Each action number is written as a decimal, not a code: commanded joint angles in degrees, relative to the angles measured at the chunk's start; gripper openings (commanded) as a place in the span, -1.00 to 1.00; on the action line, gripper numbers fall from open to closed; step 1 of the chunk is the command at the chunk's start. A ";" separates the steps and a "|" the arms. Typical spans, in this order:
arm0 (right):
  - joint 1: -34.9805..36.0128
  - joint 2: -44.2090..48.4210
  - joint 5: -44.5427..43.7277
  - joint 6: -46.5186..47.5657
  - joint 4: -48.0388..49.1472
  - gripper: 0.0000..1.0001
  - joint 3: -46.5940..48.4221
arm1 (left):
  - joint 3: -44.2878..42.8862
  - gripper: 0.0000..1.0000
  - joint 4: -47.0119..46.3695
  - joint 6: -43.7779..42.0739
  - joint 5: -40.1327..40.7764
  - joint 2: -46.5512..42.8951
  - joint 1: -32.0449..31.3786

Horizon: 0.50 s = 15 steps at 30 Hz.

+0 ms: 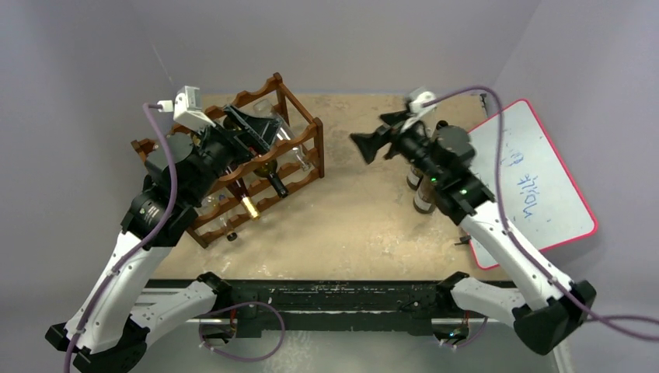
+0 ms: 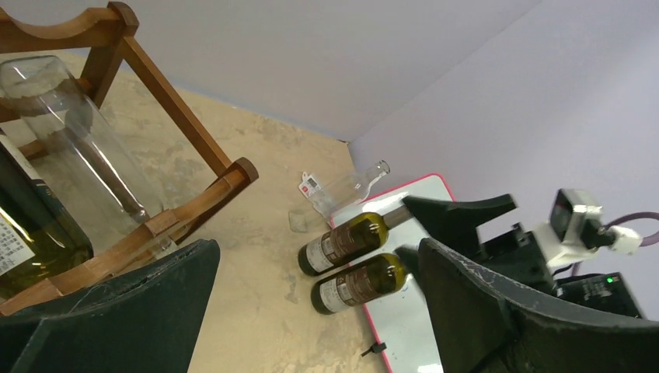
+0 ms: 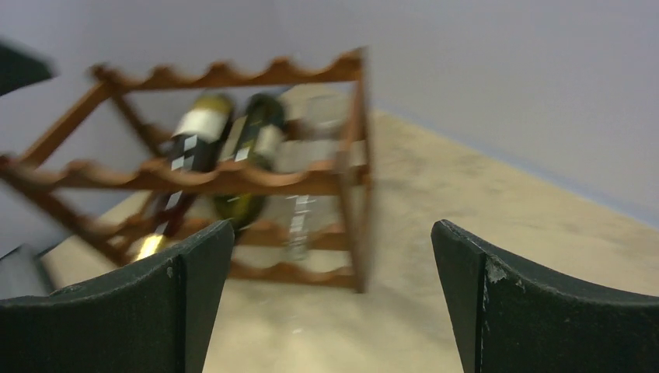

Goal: Take the wine bottle off the wine rack

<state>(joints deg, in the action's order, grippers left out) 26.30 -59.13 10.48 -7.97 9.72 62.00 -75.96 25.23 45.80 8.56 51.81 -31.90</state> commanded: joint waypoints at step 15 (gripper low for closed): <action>26.37 -29.95 -3.09 -17.34 12.83 1.00 6.32 | -2.40 1.00 1.85 -1.72 5.44 -3.82 0.26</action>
<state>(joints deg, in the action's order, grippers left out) 50.06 -84.93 8.10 -20.03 17.74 63.48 -76.40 27.73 45.34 12.69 48.95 -31.90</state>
